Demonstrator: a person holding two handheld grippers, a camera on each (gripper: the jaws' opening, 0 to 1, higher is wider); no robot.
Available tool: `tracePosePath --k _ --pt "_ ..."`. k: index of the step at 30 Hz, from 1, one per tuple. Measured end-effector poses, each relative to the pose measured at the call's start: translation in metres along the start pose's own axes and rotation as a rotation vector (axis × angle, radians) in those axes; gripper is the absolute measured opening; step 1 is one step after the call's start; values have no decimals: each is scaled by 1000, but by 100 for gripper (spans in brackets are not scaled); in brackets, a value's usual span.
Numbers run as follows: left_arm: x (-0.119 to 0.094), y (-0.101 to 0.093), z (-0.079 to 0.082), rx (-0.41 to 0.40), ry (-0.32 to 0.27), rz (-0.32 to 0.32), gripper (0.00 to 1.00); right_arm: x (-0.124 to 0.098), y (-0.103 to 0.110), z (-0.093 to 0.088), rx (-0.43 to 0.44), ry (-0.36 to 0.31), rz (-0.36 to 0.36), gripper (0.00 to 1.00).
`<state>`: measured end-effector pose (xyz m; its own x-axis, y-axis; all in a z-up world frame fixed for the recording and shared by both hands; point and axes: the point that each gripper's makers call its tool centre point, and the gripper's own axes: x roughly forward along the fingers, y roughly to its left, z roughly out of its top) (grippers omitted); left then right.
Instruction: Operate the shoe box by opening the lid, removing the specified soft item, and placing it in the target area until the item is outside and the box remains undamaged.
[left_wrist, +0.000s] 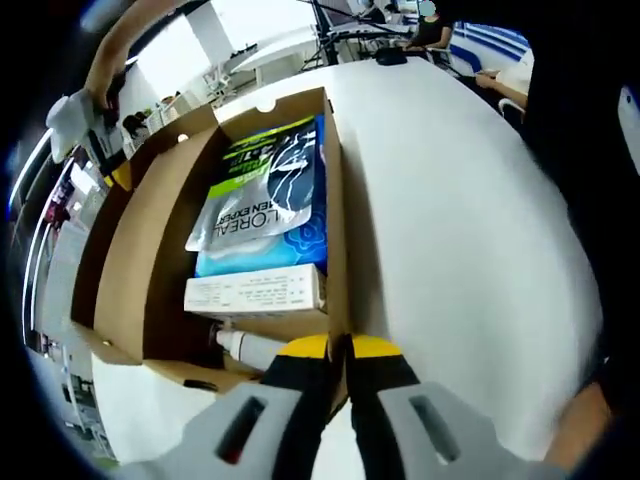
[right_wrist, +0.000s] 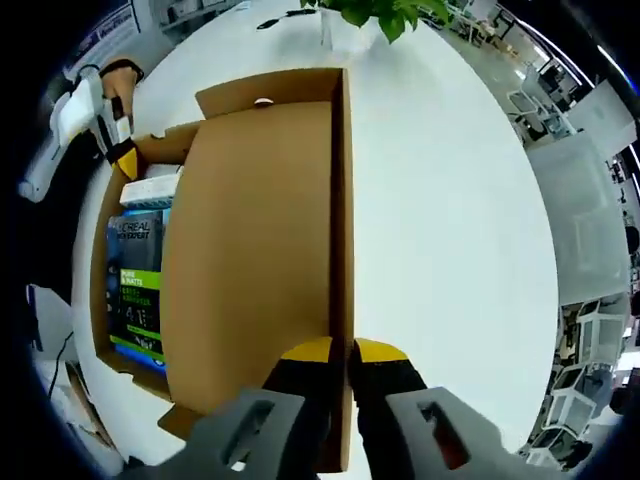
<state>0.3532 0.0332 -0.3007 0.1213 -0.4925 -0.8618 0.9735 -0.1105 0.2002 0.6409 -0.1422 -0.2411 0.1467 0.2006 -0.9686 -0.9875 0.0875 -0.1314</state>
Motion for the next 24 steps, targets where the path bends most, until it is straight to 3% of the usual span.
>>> tracePosePath --k 12,24 --pt "-1 0 1 -3 -2 -4 5 19 -2 -3 16 -22 68 6" --pt "-1 -2 2 -4 1 -2 5 9 0 -4 21 -21 26 9"
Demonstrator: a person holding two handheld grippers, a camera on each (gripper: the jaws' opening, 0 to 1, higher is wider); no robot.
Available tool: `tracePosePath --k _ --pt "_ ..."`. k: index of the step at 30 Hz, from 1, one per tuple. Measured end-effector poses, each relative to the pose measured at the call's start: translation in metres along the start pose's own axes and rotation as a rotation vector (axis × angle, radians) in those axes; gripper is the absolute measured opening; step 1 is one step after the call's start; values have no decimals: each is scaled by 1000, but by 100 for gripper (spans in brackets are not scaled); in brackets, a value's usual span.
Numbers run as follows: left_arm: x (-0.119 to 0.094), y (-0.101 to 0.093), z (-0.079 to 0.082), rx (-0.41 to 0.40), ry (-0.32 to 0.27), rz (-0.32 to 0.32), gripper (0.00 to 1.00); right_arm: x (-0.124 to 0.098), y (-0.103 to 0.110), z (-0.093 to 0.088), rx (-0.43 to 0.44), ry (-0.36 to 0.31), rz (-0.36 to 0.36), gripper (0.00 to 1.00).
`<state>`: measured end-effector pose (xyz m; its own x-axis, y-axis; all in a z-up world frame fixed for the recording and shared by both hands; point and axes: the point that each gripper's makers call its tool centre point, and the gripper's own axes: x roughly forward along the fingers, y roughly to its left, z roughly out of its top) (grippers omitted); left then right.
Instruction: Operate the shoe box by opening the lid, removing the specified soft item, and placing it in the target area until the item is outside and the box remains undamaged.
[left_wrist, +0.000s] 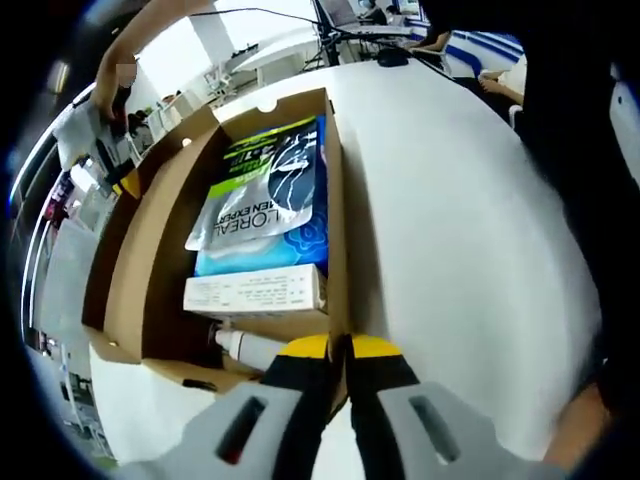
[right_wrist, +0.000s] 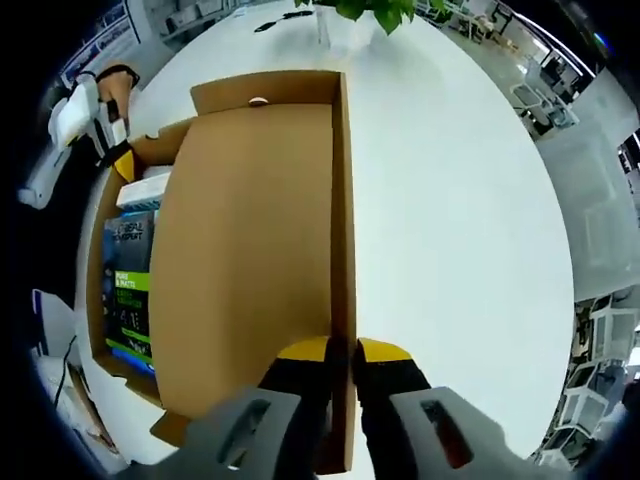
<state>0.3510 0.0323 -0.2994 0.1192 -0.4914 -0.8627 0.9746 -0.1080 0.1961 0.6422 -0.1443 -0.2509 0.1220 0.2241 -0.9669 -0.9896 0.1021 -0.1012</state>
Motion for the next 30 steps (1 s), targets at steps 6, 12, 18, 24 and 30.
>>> tracePosePath --k 6,12,18,24,30 --pt "0 -1 -1 1 10 4 5 -19 -11 -1 33 -2 -77 16" --pt "0 -1 -1 1 13 5 5 -38 -10 2 36 -23 -132 18" --pt "0 -1 -2 -5 18 6 5 -58 3 8 29 -43 -182 20" --pt "0 0 -2 1 21 3 5 -79 27 24 -61 -86 -268 20" --pt "-1 -1 -2 -2 20 5 5 -87 59 29 -80 -54 -299 21"
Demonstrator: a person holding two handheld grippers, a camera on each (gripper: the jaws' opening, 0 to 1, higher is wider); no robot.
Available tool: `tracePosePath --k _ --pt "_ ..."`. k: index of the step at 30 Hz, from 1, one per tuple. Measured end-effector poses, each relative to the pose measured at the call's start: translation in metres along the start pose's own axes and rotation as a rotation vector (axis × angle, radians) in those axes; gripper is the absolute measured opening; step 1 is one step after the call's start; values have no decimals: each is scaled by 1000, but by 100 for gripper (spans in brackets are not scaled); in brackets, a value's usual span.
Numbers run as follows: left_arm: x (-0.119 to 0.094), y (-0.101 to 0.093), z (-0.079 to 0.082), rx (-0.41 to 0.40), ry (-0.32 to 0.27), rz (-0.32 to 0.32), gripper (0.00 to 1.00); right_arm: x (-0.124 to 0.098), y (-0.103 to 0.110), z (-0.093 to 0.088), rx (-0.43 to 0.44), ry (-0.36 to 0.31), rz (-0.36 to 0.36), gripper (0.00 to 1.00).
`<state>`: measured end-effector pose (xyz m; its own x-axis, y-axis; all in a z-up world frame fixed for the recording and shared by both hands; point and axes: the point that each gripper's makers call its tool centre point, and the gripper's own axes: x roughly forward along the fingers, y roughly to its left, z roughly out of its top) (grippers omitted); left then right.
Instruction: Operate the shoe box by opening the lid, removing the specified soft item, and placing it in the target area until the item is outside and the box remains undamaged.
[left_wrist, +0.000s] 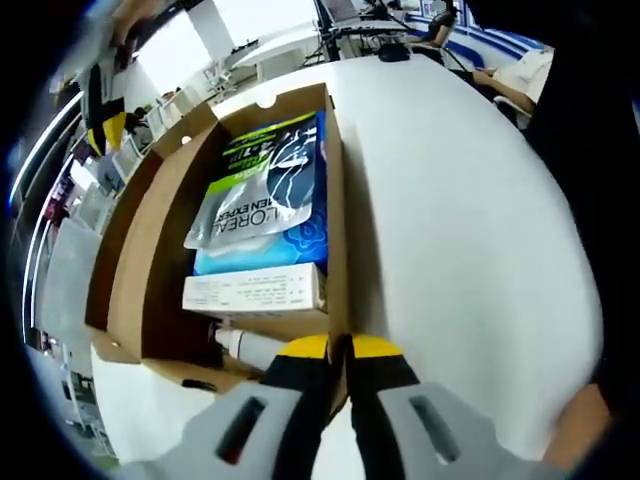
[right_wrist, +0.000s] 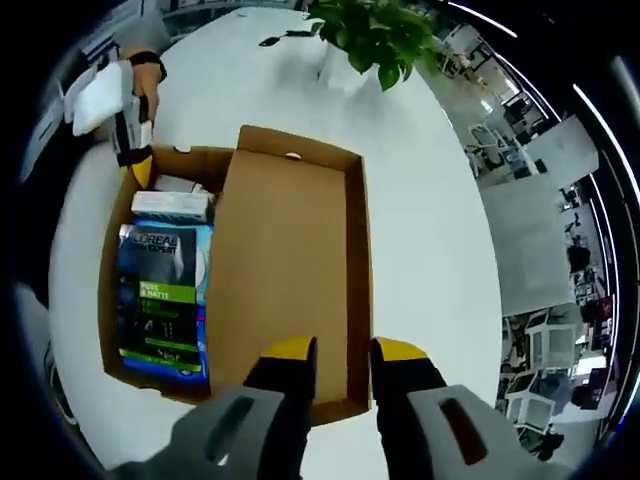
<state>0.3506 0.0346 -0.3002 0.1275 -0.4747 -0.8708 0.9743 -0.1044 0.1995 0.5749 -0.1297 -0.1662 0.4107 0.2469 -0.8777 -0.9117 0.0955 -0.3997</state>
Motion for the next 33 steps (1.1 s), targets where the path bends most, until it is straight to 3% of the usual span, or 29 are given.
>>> tracePosePath --k 5,9,12,16,22,27,33 --pt "1 0 1 -3 -9 -5 5 -21 21 9 -10 -13 -18 21" --pt "11 -1 -1 -19 16 -30 5 -34 39 14 -3 -36 -14 22" --pt "11 -1 -1 -15 14 -29 5 -36 41 14 -3 -37 -15 23" --pt "10 -2 -2 -4 27 -21 5 -53 72 16 -25 -39 -17 24" --pt "8 0 -4 -23 41 -8 6 -51 95 16 -23 -22 -14 25" --pt "4 0 -3 -42 18 -10 7 -44 116 20 0 -12 19 27" --pt "-11 0 1 -50 -31 2 7 -35 130 24 -50 10 -9 27"
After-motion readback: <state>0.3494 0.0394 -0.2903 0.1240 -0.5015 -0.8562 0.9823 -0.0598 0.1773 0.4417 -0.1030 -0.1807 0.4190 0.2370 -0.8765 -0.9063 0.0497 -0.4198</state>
